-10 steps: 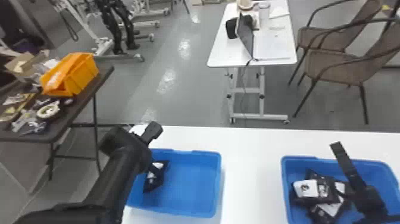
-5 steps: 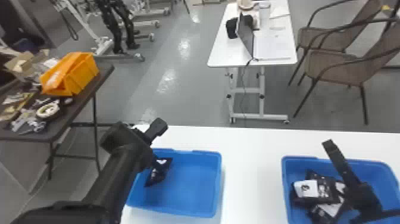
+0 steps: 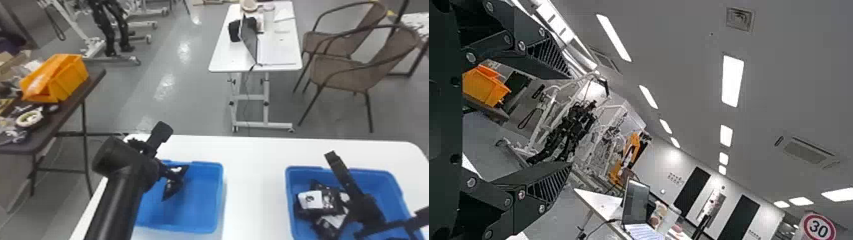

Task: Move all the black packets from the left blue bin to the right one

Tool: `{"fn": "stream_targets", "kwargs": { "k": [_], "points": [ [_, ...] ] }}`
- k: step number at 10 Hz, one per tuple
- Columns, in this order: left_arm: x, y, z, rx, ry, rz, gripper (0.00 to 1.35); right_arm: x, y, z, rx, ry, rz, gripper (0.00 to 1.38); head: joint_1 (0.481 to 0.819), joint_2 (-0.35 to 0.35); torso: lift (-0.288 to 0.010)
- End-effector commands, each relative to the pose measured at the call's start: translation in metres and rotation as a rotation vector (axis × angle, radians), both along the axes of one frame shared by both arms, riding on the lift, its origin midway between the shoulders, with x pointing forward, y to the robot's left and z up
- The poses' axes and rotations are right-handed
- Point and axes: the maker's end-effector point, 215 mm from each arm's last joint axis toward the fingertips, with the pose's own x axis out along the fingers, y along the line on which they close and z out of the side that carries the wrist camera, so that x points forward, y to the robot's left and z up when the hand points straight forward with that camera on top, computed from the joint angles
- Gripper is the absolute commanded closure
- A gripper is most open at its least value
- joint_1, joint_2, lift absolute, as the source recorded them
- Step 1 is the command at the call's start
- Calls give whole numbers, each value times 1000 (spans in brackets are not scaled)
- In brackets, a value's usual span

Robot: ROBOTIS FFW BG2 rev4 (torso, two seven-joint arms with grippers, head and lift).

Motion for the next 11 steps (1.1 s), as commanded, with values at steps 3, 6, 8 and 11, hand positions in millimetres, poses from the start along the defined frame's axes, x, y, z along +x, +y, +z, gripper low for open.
{"fn": "stream_targets", "kwargs": {
  "k": [3, 6, 8, 11],
  "points": [
    [-17, -51, 38, -180, -78, 39, 1214, -3, 7, -7, -15, 30, 14, 437, 695, 133, 0],
    [8, -132, 97, -559, -335, 29, 1214, -4, 15, -9, -69, 38, 36, 435, 695, 90, 0],
    [30, -175, 140, -693, -460, -5, 1214, 0, 27, -3, -122, 22, 65, 437, 695, 37, 0],
    [51, -230, 190, -889, -521, -52, 1214, 16, 36, 26, -350, -43, 68, 432, 695, -13, 0]
  ]
}}
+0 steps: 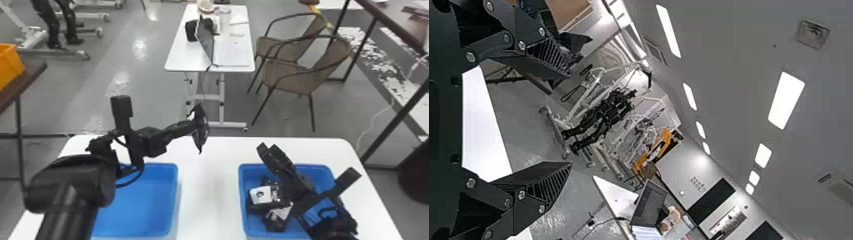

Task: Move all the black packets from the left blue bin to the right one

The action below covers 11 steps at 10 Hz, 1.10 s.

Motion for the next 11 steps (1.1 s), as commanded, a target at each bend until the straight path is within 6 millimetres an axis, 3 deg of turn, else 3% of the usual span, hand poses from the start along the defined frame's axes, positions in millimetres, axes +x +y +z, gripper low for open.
{"fn": "stream_targets", "kwargs": {
  "k": [1, 5, 7, 9, 11],
  "points": [
    [7, -29, 22, -88, -30, -43, 1214, 6, 6, 21, -112, -61, 14, 432, 695, -33, 0],
    [30, -60, 36, -145, -61, -75, 1214, 11, 25, 56, -269, -172, 51, 432, 695, -67, 0],
    [40, -81, 40, -179, -67, -104, 1214, 10, 49, 64, -269, -188, 77, 427, 695, -68, 0],
    [41, -117, 57, -223, -81, -174, 1214, 9, 70, 71, -273, -205, 111, 420, 695, -67, 0],
    [38, -136, 61, -222, -82, -225, 1214, 12, 81, 80, -280, -224, 126, 392, 695, -81, 0]
  ]
}}
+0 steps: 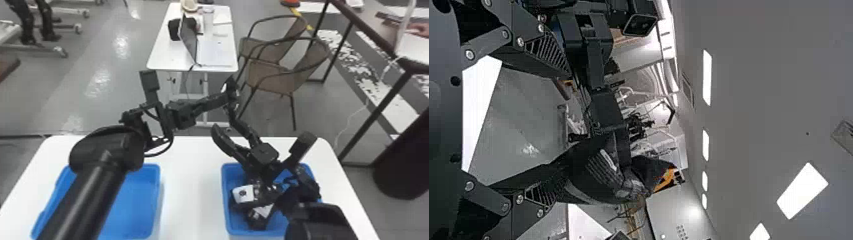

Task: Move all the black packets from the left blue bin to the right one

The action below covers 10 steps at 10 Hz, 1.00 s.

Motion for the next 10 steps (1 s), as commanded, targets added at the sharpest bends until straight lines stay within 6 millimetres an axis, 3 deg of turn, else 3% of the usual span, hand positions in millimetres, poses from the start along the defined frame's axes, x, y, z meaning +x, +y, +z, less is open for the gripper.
{"fn": "stream_targets", "kwargs": {
  "k": [1, 5, 6, 7, 10],
  "points": [
    [-3, -10, -2, 6, 5, -25, 1214, 1, 7, 4, -3, -8, 8, 387, 691, -84, 0],
    [-14, -29, 2, -31, 16, -67, 1214, 8, 0, 9, -18, -11, -36, 444, 690, -100, 0],
    [-15, -32, 2, -25, 16, -73, 1214, 10, -3, 5, -12, 6, -53, 768, 688, -107, 0],
    [-16, -32, 2, -28, 19, -74, 1214, 11, -8, 2, -14, 20, -80, 898, 687, -114, 0],
    [-18, -33, 1, -41, 29, -77, 1214, 9, -34, 3, 2, 14, -193, 1033, 690, -135, 0]
  ]
}}
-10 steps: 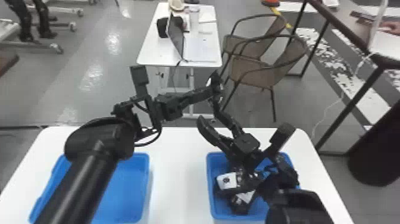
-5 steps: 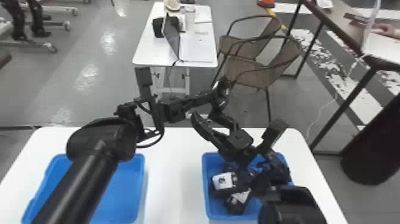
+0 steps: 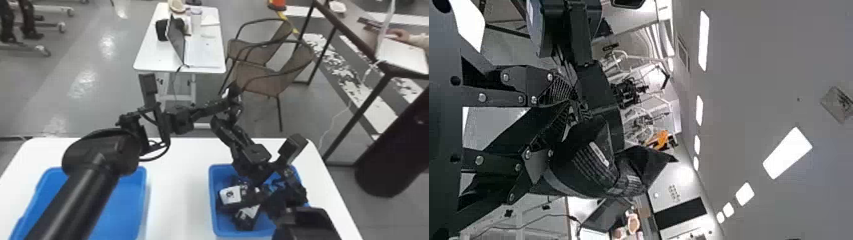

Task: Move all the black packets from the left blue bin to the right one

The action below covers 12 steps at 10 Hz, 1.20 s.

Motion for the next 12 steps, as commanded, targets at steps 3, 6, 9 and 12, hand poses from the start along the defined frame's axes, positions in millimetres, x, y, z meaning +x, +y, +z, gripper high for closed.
{"fn": "stream_targets", "kwargs": {
  "k": [3, 6, 9, 12],
  "points": [
    [-4, -2, -3, -15, 16, -3, 1213, -2, -13, 2, 5, -15, -24, 1033, 691, -153, 0],
    [-5, -4, 0, -30, 21, -9, 1213, -3, -15, 0, -6, -14, -32, 1093, 692, -159, 0],
    [-8, -8, 0, -36, 26, -17, 1213, -4, -26, -1, 41, 1, -91, 1277, 692, -169, 0],
    [-11, -11, -2, -46, 40, -24, 1210, -5, -26, -9, 72, 31, -81, 1277, 695, -178, 0]
  ]
}}
